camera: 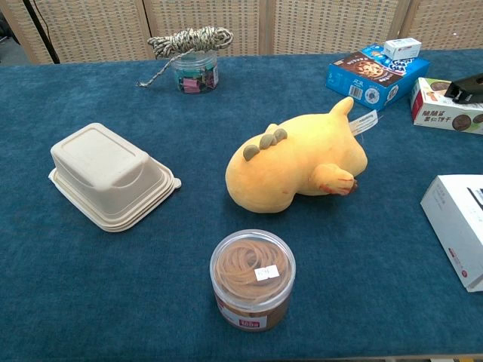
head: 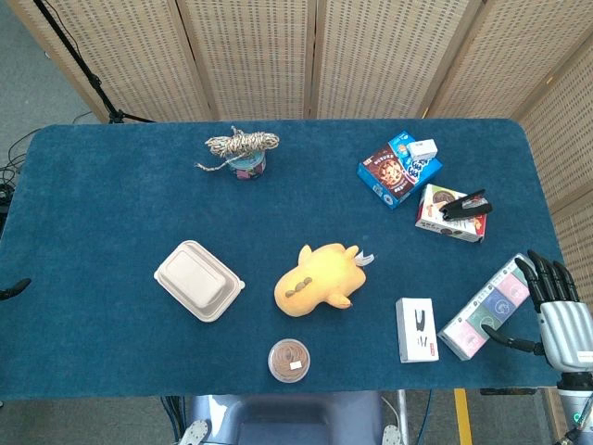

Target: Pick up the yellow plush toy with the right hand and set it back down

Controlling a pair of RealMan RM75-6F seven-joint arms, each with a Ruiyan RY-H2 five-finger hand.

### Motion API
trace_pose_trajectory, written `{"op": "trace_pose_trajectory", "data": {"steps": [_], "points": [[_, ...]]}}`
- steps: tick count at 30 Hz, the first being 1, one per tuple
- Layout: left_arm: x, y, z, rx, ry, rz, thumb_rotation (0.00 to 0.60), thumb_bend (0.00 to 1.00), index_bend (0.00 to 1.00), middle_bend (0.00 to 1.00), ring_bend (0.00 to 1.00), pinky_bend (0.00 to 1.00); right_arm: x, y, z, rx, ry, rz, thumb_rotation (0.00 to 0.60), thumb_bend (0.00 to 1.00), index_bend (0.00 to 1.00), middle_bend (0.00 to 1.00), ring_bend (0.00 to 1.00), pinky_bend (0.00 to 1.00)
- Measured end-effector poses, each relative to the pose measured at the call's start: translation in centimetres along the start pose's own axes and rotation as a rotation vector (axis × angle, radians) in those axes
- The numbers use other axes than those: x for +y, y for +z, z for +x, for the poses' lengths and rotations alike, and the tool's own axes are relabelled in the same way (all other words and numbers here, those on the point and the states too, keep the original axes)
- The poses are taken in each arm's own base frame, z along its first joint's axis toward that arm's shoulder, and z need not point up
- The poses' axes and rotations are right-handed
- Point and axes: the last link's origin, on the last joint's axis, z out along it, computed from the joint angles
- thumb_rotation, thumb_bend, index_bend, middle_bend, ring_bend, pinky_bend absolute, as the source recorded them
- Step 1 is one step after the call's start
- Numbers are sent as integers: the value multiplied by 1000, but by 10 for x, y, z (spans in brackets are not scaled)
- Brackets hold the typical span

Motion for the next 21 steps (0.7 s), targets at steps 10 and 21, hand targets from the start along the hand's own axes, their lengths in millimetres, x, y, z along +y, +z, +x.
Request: {"op": "trace_pose_trajectory", "data": {"steps": [10,21], "points": [[-1,4,4,8,-14,-11,600,0,0,0,0,0,-25,9,-8,-45,9,117,287,0,0,0,0,0],[0,2,5,16,-22,-12,600,0,0,0,0,0,-127,56,-11,-97,3,478,285,0,0,0,0,0]]}}
